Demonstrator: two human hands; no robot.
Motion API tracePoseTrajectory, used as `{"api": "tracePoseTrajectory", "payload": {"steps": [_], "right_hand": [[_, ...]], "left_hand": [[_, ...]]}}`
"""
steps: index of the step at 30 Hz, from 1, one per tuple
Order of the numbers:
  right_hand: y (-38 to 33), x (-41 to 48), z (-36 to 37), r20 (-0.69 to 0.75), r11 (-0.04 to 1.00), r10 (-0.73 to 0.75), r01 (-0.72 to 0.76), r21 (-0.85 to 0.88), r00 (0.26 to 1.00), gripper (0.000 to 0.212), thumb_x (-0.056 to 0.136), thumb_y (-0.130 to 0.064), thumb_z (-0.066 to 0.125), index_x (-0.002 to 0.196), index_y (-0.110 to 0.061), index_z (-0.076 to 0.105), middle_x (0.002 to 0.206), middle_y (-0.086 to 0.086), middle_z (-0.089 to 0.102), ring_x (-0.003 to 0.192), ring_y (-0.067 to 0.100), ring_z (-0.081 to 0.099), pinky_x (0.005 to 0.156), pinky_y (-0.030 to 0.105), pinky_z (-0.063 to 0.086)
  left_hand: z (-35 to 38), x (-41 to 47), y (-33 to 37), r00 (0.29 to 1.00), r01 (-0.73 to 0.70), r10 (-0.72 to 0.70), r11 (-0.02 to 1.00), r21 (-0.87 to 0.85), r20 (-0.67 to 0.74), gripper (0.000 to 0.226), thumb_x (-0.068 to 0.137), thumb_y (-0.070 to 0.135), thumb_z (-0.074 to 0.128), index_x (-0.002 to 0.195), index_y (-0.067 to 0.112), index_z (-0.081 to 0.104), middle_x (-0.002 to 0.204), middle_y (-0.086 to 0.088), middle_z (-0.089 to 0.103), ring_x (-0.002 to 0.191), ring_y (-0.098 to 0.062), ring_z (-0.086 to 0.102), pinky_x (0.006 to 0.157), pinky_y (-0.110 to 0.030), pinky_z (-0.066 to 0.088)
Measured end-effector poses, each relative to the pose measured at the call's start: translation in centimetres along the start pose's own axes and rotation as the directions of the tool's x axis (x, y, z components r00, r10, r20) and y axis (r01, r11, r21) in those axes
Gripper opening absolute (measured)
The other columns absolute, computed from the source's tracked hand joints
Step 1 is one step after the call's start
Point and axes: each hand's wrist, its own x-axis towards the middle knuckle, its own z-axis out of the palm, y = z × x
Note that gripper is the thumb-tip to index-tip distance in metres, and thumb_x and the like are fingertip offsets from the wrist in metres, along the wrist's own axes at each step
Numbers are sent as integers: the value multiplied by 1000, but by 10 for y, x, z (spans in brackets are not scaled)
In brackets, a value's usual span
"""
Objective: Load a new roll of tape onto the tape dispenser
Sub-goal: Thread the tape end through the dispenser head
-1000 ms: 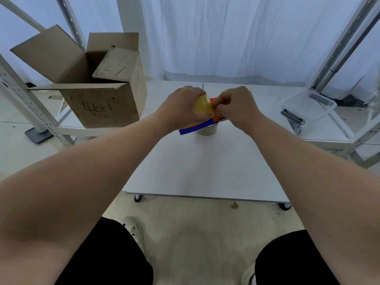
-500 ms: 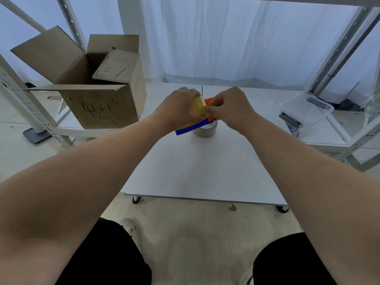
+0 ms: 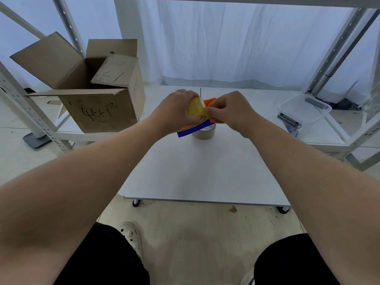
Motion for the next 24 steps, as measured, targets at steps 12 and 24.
{"api": "tracePoseTrajectory", "payload": {"steps": [12, 24], "right_hand": [[1, -2, -2, 111, 988, 75, -89, 129, 991, 21, 78, -16, 72, 90, 0, 75, 92, 16, 72, 91, 27, 69, 87, 46, 57], [0, 0, 6, 52, 996, -81, 83, -33, 995, 18, 81, -12, 64, 90, -2, 76, 89, 14, 71, 87, 26, 65, 80, 38, 54]], "left_hand": [[-1, -1, -1, 998, -43, 42, 999, 19, 40, 65, 76, 40, 71, 131, 13, 46, 127, -6, 57, 111, -21, 53, 79, -24, 36], [-2, -5, -9, 999, -46, 46, 999, -30, 0, 63, 75, 40, 72, 128, 16, 48, 124, -3, 58, 105, -14, 51, 78, -24, 37]]}}
